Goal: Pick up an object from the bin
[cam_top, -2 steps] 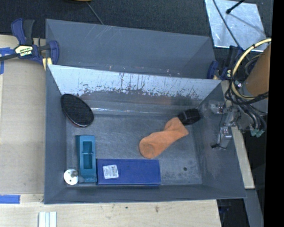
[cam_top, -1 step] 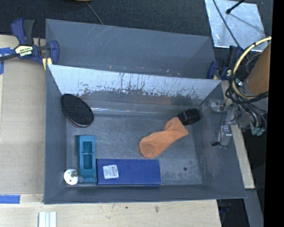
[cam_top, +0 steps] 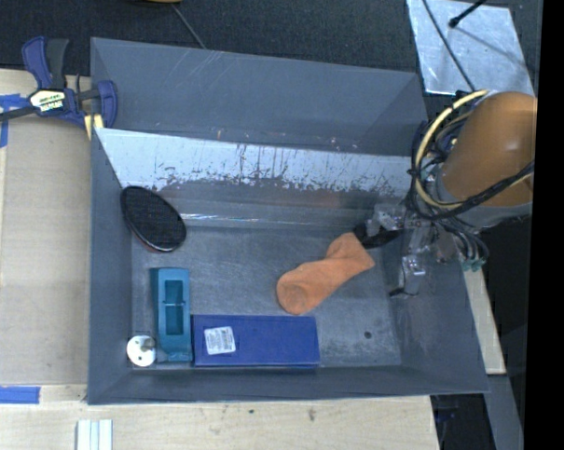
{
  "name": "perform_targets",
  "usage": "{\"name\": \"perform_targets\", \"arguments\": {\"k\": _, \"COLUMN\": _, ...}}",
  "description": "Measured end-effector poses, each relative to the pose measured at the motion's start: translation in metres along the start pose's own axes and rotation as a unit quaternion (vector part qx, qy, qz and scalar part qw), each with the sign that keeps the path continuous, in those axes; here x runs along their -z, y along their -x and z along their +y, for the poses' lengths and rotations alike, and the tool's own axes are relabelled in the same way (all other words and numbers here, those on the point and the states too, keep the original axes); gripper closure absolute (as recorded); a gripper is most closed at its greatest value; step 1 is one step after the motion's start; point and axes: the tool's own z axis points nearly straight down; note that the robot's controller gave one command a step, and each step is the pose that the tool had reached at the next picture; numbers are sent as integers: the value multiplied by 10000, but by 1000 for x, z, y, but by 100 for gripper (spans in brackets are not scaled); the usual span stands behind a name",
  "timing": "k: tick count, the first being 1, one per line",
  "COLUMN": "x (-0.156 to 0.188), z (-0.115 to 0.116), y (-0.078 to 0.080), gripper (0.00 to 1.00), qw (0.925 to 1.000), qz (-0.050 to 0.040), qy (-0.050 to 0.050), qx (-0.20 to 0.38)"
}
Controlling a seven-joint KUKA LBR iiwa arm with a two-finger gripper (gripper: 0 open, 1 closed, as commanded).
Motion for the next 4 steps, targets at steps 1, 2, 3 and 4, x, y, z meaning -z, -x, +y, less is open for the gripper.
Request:
{"name": "perform_targets", "arguments": {"k": 1, "x": -2, "z": 72, "y": 10, "gripper": 0, "qw": 9999, "qz": 22, "qy": 17, "qx": 105}}
{"name": "perform_targets", "arguments": {"k": 2, "x": -23, "z": 60, "y": 26, "gripper": 0, "qw": 9897, "qz": -3, "qy": 4, "qx": 1431}}
{"name": "perform_targets", "arguments": {"k": 3, "x": -59, "z": 69, "y": 33, "gripper": 0, "qw": 9902, "qz": 10, "qy": 11, "qx": 1395}}
{"name": "perform_targets", "arguments": {"k": 4, "x": -85, "z": 76, "y": 45, "gripper": 100, "qw": 9762, "qz": -4, "qy": 7, "qx": 2171}}
